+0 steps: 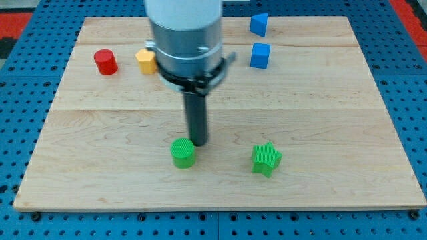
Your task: Push the green circle towards the bottom left
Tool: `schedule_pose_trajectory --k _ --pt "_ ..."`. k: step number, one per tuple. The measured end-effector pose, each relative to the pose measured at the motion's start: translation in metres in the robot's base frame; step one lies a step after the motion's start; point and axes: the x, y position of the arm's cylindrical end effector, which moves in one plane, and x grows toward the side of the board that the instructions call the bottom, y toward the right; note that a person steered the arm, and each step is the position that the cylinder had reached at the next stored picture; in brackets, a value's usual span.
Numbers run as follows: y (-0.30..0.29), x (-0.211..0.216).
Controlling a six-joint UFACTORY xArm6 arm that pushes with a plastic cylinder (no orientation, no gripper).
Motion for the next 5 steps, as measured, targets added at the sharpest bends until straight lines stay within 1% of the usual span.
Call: schedule_pose_trajectory --k 1,3,4,5 --pt "-0.002 0.018" --pt "-0.181 0.02" --pt "-0.173 0.032" --pt "-0.186 0.038"
